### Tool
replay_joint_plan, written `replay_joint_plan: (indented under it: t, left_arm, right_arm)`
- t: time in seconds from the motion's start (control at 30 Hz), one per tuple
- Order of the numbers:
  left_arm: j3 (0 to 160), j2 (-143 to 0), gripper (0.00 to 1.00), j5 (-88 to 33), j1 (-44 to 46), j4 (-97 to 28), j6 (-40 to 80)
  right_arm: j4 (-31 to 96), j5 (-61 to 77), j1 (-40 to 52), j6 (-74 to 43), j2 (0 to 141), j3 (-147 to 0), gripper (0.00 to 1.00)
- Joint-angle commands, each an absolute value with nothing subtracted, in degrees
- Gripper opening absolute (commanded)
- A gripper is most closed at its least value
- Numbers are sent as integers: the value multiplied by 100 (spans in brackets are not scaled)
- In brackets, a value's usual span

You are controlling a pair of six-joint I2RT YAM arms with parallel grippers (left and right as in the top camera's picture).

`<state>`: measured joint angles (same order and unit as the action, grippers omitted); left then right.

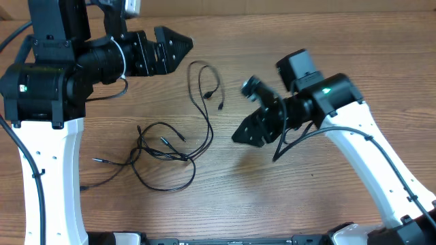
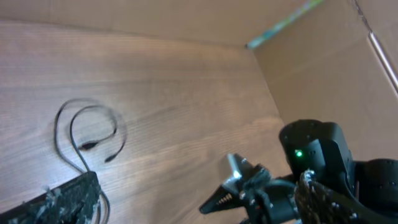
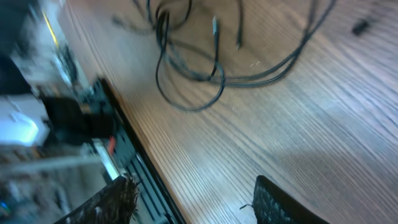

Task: Untangle cables

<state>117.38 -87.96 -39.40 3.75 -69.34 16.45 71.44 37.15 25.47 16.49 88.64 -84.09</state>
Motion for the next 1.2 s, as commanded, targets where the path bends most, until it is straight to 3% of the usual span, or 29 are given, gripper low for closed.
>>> replay_joint_plan:
  t: [0.0,0.17,0.3,0.63,1.17]
  left_arm:
    - [11804,-8702,100,-4204,384,-7236,1168]
    - [11804,-8580,100,-3776,388,-8029,458]
    - [11804,-8359,98,-2582,388,-8560,419]
    - [11802,-7199,100,-1186,375,-8705,692]
    - [11802,-6735,100,-1253,377,-9435,904]
  right_arm:
    - [7078,3070,2928,2134,8761,-8394,60]
    - [6908,2486,3531,2154,8958,-8394,63]
    - [6560,2106,3988,2145,9225,-8381,63]
    - [5374,2296,4381,1940,10097,-8128,64]
    - [3852,2364,4888,1999,10868,-8125,71]
